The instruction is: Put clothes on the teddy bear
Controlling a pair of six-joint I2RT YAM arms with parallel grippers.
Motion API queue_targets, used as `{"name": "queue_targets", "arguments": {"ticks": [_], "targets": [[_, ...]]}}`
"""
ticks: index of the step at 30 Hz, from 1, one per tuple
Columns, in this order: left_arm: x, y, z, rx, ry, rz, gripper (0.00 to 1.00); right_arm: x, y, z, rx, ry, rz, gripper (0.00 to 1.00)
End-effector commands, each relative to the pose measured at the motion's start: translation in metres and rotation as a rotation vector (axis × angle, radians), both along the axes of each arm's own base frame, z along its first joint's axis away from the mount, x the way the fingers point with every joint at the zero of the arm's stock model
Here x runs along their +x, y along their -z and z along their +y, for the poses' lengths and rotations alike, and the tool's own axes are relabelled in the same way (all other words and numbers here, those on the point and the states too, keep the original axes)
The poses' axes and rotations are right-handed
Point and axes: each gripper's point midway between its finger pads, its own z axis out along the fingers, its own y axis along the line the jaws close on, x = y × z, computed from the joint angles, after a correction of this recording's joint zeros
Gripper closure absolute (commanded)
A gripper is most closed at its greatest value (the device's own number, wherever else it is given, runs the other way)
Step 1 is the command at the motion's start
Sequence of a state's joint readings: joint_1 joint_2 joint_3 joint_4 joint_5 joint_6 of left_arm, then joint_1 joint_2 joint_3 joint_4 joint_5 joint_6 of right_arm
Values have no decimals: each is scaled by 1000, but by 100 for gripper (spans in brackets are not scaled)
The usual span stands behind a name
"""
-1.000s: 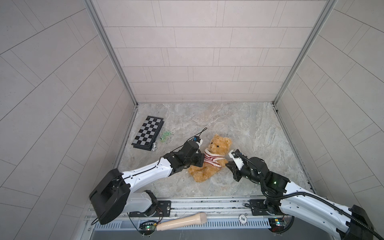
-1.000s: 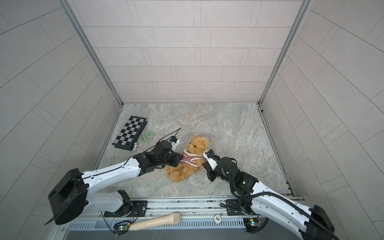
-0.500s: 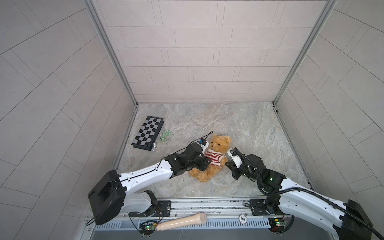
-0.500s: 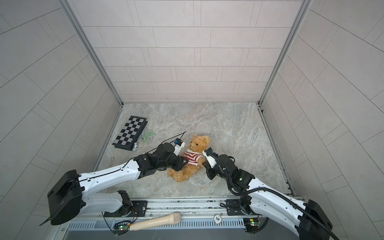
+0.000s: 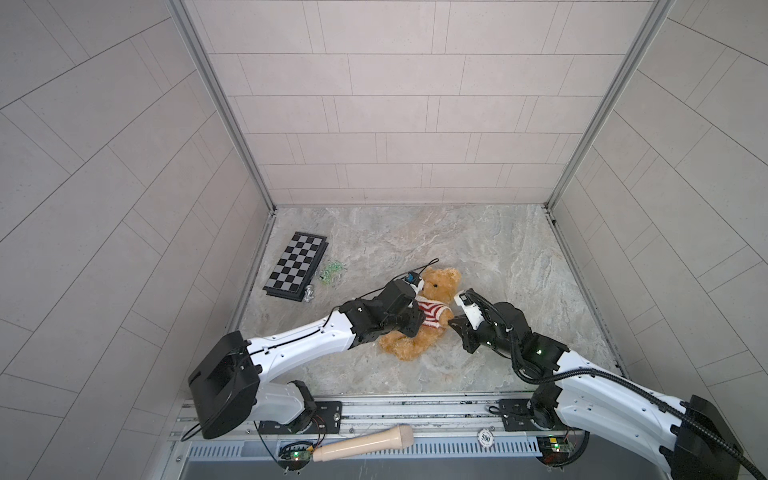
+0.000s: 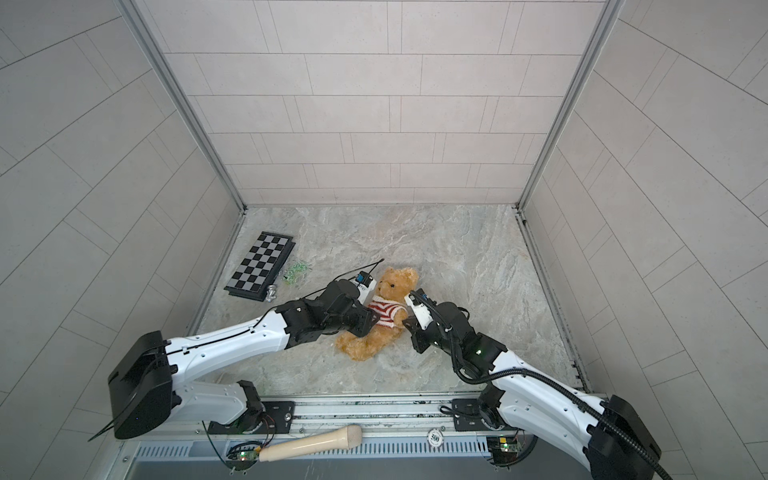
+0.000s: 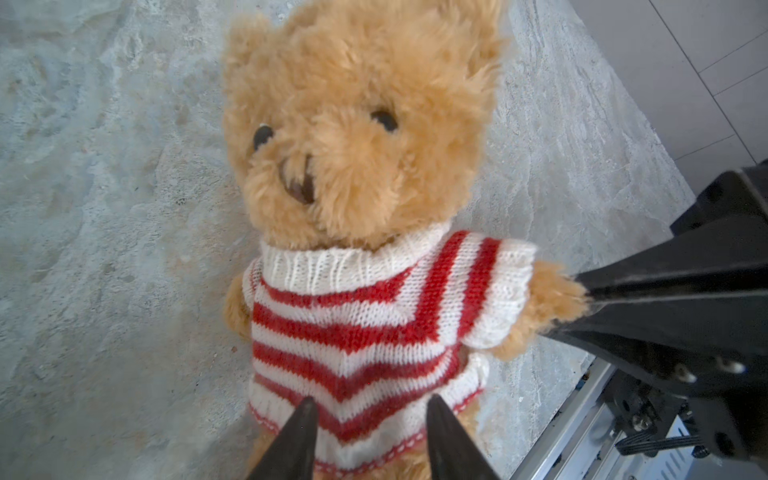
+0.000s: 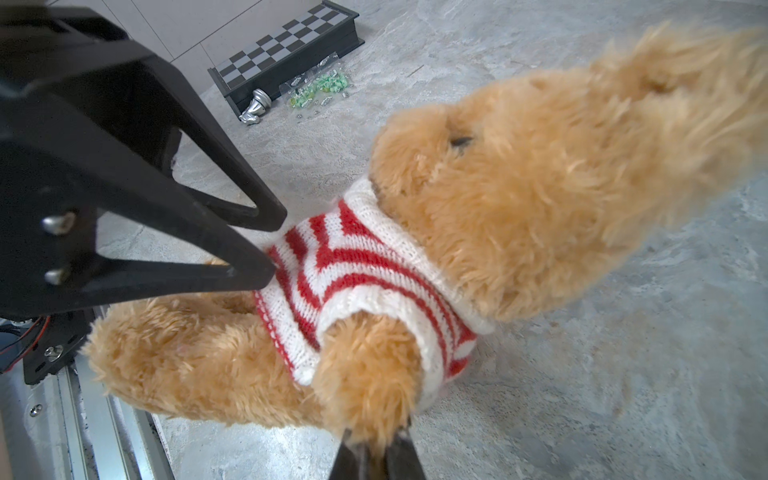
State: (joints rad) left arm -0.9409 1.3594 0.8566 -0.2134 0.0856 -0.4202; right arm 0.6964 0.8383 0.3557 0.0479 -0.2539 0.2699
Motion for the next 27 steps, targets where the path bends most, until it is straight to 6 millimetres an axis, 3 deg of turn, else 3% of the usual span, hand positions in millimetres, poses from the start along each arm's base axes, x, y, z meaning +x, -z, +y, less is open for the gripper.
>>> {"name": "queue_targets", "arguments": {"ticks": [1, 9, 19, 25, 27], "targets": [[-6, 7, -10, 27, 43, 16, 66, 11, -29, 6, 82, 1, -45, 100], [-13, 9, -2, 44, 32, 15, 100, 20, -43, 4, 119, 5, -53, 100], [-28, -4, 27, 40, 9, -3, 100, 12, -75, 20, 192, -103, -102, 100], [-32, -23, 37, -12, 2, -52, 100, 3, -91, 37, 246, -205, -104, 100], [-31, -30, 40, -34, -10, -69, 91, -1, -94, 46, 269, -257, -91, 100]]}}
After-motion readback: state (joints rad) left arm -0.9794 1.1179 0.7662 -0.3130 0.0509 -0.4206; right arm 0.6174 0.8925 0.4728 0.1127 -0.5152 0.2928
